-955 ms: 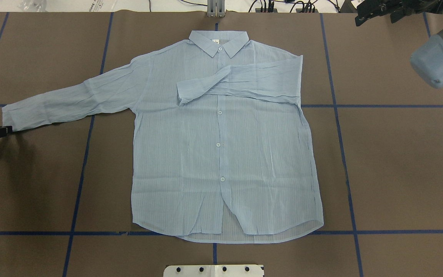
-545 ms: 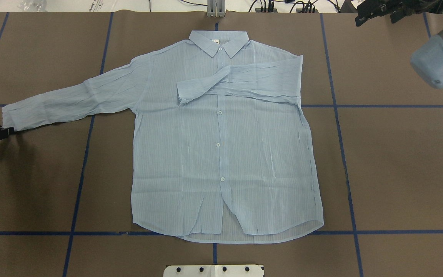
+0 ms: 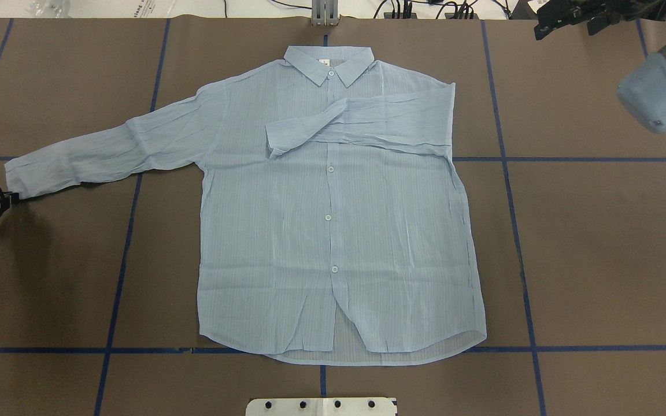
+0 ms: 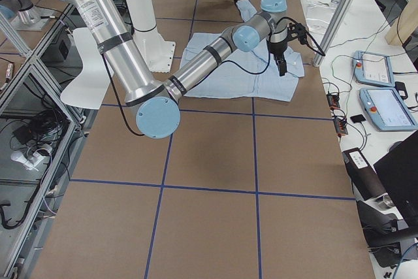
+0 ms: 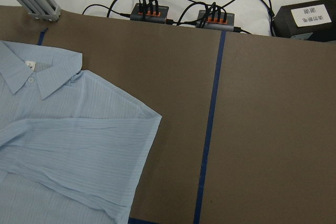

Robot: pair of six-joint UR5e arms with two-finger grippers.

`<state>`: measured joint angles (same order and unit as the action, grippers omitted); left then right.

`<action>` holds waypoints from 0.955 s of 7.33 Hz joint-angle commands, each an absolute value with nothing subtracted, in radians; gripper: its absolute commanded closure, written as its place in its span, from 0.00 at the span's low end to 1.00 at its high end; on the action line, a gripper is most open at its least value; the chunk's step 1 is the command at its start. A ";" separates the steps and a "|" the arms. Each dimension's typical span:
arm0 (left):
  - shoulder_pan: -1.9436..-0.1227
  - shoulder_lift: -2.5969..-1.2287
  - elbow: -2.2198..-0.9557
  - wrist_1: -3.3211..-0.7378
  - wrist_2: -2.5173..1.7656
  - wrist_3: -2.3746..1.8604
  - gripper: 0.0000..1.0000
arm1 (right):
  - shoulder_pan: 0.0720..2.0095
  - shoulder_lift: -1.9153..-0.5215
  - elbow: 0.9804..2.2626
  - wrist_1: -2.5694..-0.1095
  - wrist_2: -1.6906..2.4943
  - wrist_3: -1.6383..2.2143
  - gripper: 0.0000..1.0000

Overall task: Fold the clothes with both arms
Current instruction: 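Lower the left gripper to the other sleeve's cuff and grasp it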

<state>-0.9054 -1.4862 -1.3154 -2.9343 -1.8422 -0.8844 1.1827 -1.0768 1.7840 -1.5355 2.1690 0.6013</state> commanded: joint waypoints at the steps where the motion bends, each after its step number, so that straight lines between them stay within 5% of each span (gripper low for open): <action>1: -0.907 -1.482 -1.321 -2.953 -1.848 -0.874 1.00 | 1.183 -1.077 1.784 -1.536 2.169 0.603 0.00; 7: -0.963 -1.593 -1.588 -2.922 -1.931 -0.956 1.00 | 1.181 -1.077 1.790 -1.536 2.169 0.618 0.00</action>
<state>-0.9588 -1.5318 -1.5576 -2.9453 -1.9282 -0.8679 1.1812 -1.0769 1.7905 -1.5355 2.1691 0.6159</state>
